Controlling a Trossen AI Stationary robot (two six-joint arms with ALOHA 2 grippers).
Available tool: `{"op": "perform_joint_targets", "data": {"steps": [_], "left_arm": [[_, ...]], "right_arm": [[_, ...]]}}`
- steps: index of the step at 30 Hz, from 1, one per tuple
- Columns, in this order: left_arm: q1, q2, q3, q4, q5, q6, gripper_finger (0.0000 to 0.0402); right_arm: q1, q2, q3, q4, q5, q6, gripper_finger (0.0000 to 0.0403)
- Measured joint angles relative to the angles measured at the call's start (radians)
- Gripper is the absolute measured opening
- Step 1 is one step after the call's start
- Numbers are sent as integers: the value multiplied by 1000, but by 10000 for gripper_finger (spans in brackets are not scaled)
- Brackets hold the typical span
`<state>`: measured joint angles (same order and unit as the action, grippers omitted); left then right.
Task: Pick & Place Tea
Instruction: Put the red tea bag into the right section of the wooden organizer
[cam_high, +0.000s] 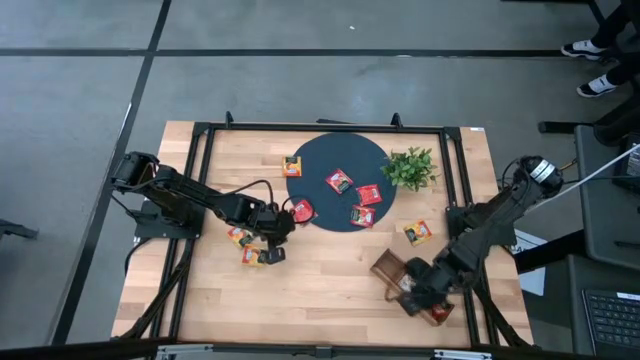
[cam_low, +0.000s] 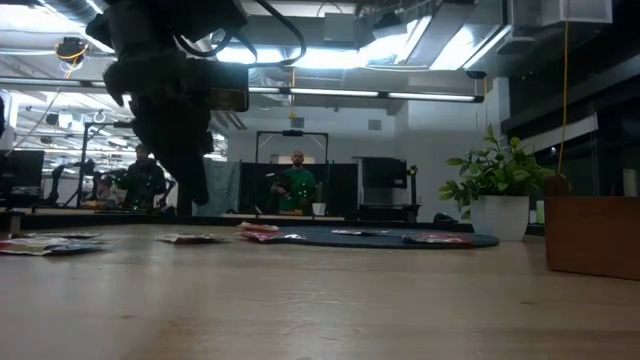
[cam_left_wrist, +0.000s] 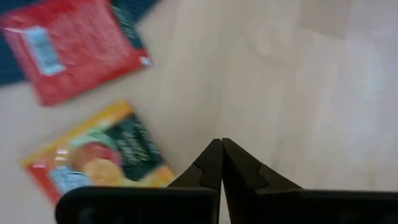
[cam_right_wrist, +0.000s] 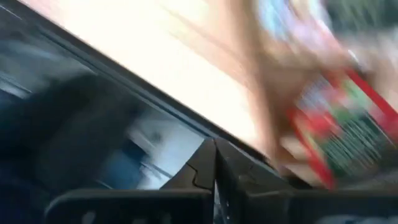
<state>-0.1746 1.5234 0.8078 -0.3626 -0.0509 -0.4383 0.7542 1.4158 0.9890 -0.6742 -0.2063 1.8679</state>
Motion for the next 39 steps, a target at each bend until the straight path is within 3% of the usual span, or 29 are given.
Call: {"op": "perform_joint_targets", "data": {"steps": [12,19,25,34,39], "left_arm": [[154,9,37,63,-37,137,2],[247,35,37,60,-36,148,1],[292,73,37,83,-2,139,2],[316,187,40,119,9,61,1],[321,229,43,133,18,-4,4]], "right_arm": [[-233,0,0,227,187,-251,34],[-397,0,0,331,273,-507,35],[-536,0,0,335,277,-698,44],[-673,1,0,337,236,-875,116],[-736,33,0,387,198,-983,135]]}}
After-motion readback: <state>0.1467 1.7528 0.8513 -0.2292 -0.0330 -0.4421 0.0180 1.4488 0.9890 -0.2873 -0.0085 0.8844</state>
